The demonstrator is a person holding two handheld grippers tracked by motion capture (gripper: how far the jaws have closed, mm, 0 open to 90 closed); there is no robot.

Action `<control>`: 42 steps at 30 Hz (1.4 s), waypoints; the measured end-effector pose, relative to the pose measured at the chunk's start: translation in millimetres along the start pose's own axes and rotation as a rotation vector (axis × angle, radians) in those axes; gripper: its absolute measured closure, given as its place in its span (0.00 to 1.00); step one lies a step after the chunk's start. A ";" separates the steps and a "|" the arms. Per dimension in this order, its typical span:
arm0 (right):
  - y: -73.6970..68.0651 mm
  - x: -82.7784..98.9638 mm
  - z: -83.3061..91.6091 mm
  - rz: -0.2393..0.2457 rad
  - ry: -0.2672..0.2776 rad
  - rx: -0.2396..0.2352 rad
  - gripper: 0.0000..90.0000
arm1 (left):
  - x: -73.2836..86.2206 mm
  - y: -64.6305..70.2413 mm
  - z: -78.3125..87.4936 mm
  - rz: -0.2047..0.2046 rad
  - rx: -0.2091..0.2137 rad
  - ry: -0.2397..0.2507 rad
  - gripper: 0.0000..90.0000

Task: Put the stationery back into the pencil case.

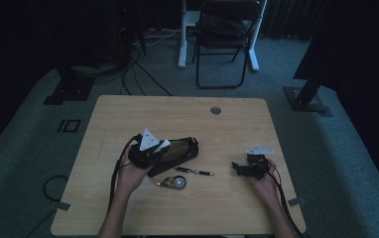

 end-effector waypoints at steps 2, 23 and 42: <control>0.0 0.0 0.0 0.000 0.000 0.000 0.22 | -0.3 0.5 -1.9 0.002 0.005 -0.002 0.79; -0.1 0.0 0.0 -0.001 0.000 0.000 0.22 | -2.2 -2.1 -26.2 0.012 0.027 -0.029 0.79; 0.0 0.0 0.0 0.000 0.000 0.000 0.22 | 0.8 -1.5 -50.0 0.009 0.056 -0.066 0.79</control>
Point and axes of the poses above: each handheld gripper's, and its own axes: z roughly backward along the jaws, x roughly out of its underside, y roughly to its right, the point moved 6 cm from there along -z, roughly forward along the jaws, and after that the axes turned 10 degrees about z, right-handed, at the moved point
